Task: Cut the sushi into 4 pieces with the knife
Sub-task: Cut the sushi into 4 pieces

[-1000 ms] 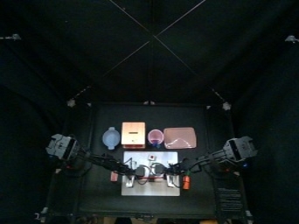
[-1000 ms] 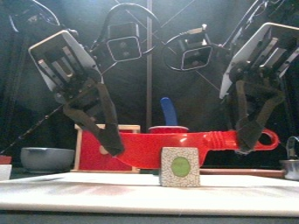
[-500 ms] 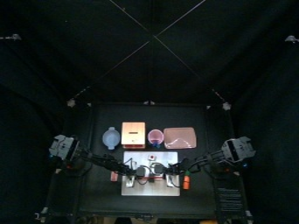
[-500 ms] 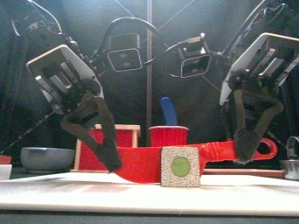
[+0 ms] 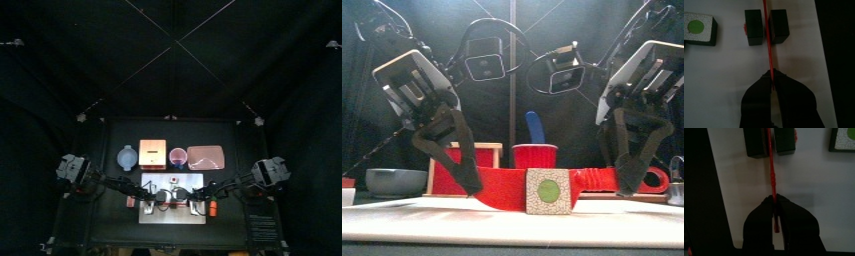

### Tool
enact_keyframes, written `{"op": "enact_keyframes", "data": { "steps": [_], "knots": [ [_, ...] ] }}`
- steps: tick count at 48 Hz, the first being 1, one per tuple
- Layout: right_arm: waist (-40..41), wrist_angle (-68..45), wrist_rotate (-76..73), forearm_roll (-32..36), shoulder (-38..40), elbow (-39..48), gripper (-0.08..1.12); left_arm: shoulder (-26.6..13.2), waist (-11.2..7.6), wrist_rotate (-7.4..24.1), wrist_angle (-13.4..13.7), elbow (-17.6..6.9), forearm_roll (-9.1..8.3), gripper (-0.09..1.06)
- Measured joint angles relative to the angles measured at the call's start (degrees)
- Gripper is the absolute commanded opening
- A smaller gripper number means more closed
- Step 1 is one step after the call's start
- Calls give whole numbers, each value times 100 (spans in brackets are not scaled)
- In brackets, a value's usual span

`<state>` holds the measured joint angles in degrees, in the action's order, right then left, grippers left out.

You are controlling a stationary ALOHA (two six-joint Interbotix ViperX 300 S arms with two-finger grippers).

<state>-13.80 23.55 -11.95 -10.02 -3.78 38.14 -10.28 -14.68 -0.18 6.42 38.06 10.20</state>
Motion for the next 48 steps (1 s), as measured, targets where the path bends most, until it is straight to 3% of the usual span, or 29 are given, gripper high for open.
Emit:
{"op": "enact_keyframes", "data": {
  "steps": [37,48],
  "knots": [
    [0,-53,0,44,0,44,31,-18,0,0,0,0,0,43],
    [26,-62,0,158,0,53,31,-26,70,9,0,0,-123,43]
  ]
}}
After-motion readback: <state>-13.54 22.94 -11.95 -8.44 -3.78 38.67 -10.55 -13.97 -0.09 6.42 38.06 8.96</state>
